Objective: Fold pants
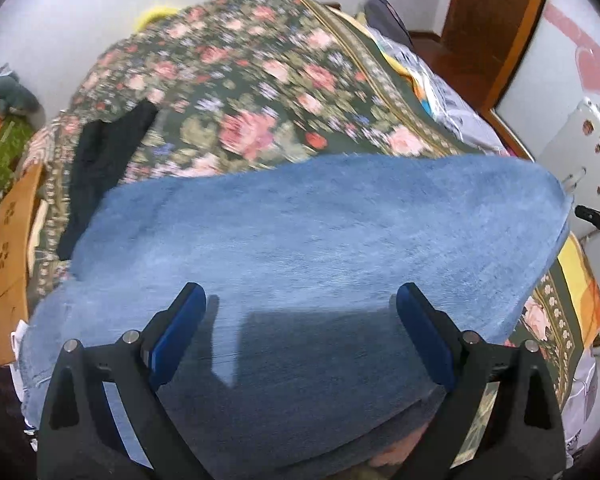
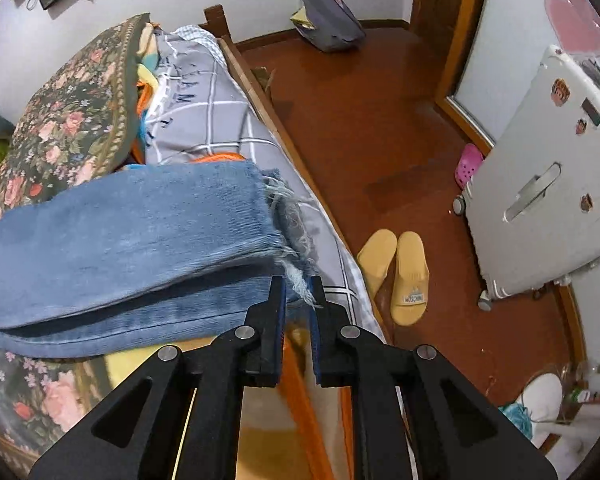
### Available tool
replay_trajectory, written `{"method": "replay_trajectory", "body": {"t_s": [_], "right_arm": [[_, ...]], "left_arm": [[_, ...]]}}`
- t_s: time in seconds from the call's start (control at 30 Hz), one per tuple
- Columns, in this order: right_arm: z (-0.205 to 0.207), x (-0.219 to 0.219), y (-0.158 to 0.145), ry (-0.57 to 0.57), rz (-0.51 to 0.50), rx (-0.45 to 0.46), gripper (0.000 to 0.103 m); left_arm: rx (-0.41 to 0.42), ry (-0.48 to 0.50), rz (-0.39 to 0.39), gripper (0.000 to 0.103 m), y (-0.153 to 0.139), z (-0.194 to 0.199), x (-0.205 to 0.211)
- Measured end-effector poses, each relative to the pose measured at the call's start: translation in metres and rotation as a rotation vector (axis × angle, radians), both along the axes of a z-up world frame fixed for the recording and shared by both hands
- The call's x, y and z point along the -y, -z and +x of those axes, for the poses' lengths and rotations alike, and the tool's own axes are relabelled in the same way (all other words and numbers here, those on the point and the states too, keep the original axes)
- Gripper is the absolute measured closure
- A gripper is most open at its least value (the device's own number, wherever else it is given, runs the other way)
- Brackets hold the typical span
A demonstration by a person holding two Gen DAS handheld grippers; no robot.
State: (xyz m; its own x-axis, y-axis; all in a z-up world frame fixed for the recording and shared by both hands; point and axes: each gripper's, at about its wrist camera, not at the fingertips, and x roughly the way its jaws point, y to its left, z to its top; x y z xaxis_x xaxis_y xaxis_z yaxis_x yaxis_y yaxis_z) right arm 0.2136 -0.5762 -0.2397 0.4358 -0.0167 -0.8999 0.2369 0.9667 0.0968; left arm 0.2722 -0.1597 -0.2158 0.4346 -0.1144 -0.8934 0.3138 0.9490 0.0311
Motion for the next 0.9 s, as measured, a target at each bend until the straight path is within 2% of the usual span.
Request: {"method": "replay_trajectory", "body": {"t_s": [0.07, 0.2, 0.37, 0.47, 0.67, 0.8, 0.9], "right_arm": [[0.002, -0.015, -0.023, -0.032, -0.020, 0.048, 0.083], [0.011, -0.061, -0.073, -0.121, -0.054, 0.194, 0.059], [0.031, -0.139, -0.112, -0.285, -0.041, 0.327, 0.051], [0.041, -0.190, -0.120, -0.391, -0.024, 0.368, 0.046], [0.066, -0.297, -0.115, -0.615, 0.032, 0.370, 0.045], [0.086, -0.360, -0.103, -0.729, 0.057, 0.337, 0.045], [0.103, -0.403, -0.085, -0.806, 0.062, 0.299, 0.045]], "left_arm": [[0.043, -0.027, -0.011, 0.006, -0.014, -0.003, -0.019], [0.146, -0.117, -0.010, 0.006, -0.045, -0.009, -0.072], [0.231, -0.252, -0.005, 0.006, -0.072, -0.015, -0.155], [0.250, -0.343, 0.008, 0.006, -0.077, -0.019, -0.211], [0.212, -0.526, 0.023, 0.006, -0.060, -0.023, -0.325], [0.133, -0.617, 0.034, 0.006, -0.028, -0.019, -0.387], [0.031, -0.668, -0.005, 0.006, 0.009, -0.013, -0.426]]}}
